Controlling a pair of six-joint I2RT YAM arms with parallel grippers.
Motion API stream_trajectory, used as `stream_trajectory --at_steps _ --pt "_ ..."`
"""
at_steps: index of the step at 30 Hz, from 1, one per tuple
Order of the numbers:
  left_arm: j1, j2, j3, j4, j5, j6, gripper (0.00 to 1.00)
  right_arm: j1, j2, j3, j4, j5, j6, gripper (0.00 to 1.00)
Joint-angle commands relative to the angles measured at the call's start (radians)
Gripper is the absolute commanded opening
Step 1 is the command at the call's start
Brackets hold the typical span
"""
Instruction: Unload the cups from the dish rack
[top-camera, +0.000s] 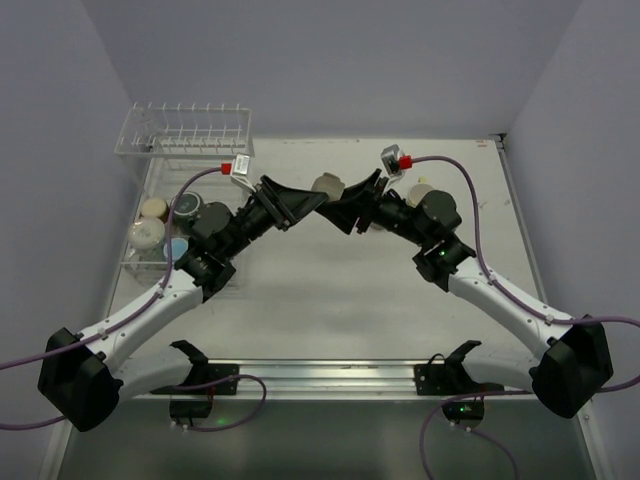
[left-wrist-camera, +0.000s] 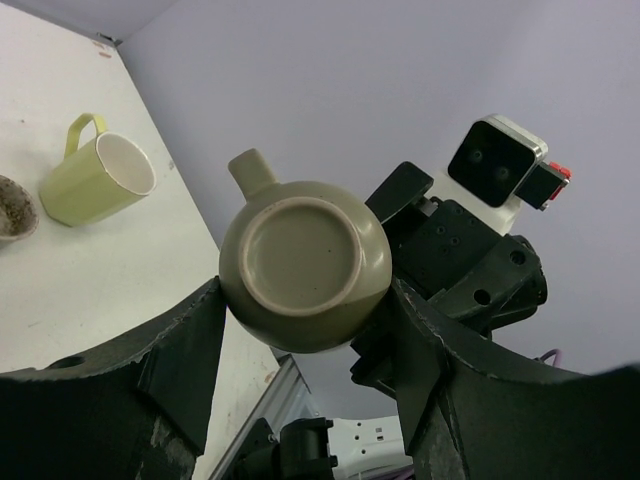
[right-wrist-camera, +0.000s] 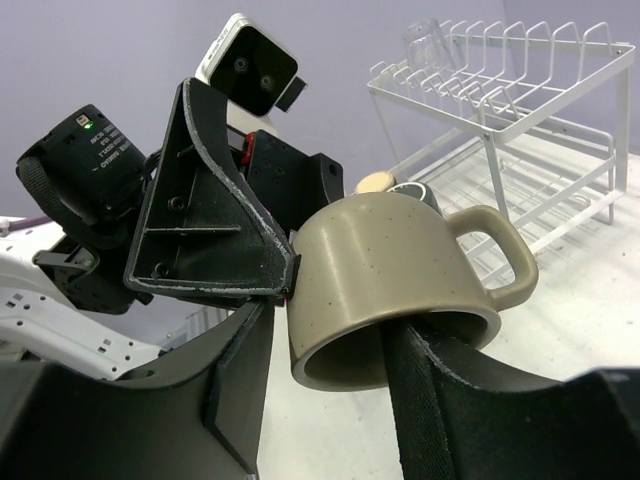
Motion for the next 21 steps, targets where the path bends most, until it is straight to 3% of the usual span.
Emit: stream_trajectory --at_steps 1,2,4,7,10,11,14,16,21 --pt "-0.008 -0.022 -0.021 0.087 0.010 -0.018 0.20 0.006 -0.002 0.004 0.136 0.001 0.010 0.48" --pt "-0.008 -0.017 -0.023 0.087 0.019 -0.016 0.21 0.005 -0.002 -0.016 0.178 0.005 0.016 0.47" --pt "-0.008 -0.016 -0.030 0.065 0.038 -0.006 0.25 0.005 -0.004 -0.039 0.224 0.013 0.042 0.34" --pt "-0.008 -0.033 -0.024 0.016 0.041 0.036 0.38 0.005 0.006 -0.048 0.235 0.025 0.048 0.20" --pt "-0.008 -0.062 -0.009 -0.040 0.027 0.088 0.63 0.005 0.016 -0.067 0.242 0.031 0.059 0.08" --pt "-0.008 -0.082 0.000 -0.066 0.015 0.137 0.77 0.005 0.019 -0.070 0.233 0.028 0.060 0.05" --pt "-0.006 -0.128 0.046 -0.202 -0.095 0.250 0.96 0.006 0.033 -0.061 0.157 0.022 0.045 0.00" --pt "-0.006 -0.149 0.082 -0.280 -0.139 0.307 1.00 0.006 0.041 -0.062 0.105 0.031 0.031 0.00" --pt "-0.006 -0.214 0.143 -0.392 -0.223 0.471 1.00 0.005 0.059 -0.049 -0.001 0.051 0.004 0.00"
